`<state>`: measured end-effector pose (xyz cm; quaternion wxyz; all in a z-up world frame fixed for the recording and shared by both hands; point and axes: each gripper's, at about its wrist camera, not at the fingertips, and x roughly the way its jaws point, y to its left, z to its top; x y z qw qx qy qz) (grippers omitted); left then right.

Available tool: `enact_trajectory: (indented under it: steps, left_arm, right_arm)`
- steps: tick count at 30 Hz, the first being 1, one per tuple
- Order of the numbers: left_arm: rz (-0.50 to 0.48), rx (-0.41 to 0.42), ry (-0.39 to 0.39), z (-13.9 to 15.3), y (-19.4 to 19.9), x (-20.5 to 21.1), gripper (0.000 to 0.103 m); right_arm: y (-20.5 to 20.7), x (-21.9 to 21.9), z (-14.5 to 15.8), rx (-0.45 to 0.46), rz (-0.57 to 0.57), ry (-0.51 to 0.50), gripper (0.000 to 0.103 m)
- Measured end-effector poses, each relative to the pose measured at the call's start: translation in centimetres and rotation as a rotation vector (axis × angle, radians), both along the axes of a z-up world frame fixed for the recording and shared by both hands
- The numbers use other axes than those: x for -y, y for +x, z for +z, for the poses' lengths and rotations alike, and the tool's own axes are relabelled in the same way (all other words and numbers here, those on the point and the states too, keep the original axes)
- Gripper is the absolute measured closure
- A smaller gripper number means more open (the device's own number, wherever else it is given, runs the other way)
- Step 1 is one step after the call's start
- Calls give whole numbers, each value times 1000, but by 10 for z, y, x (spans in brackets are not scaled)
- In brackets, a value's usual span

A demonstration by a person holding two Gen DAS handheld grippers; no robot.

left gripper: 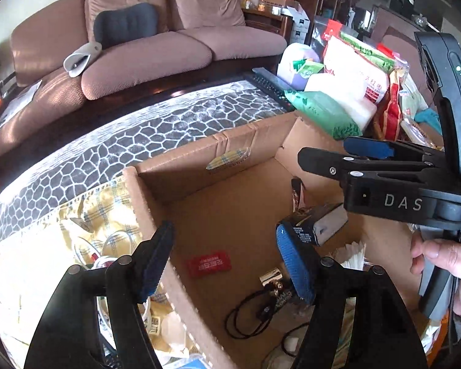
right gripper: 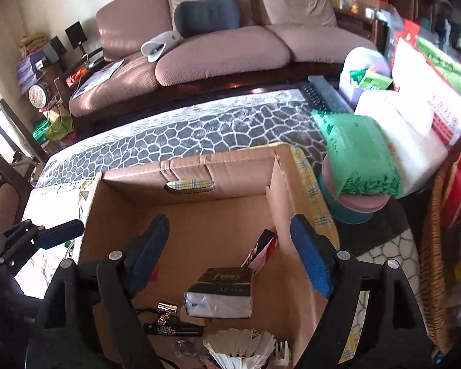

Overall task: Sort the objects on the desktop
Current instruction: 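Move both grippers back out of the box over the pile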

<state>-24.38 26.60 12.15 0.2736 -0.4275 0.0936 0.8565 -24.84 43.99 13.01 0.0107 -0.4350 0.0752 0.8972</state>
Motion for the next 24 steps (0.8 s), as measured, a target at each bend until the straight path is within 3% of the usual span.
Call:
enact_trajectory:
  steps: [5,10,14,19,24]
  left_arm:
    - [-24,-73,11,33,42,44,30]
    - [17,-87,26,43,85,114,29]
    - [73,-98,18,40,118,171,18]
    - [102,-84,4,28,150,219,0]
    - [152,-81,66,27,174,262,0]
  right_arm:
    - [35,4,23,-8,29,-52,24]
    - [80,28,39,-6,101,-43,24]
    - [118,59,51,-33,177,-42,23]
    - [156,103,58,-74,238,-19,0]
    - [184,134,59,-79,239,5,0]
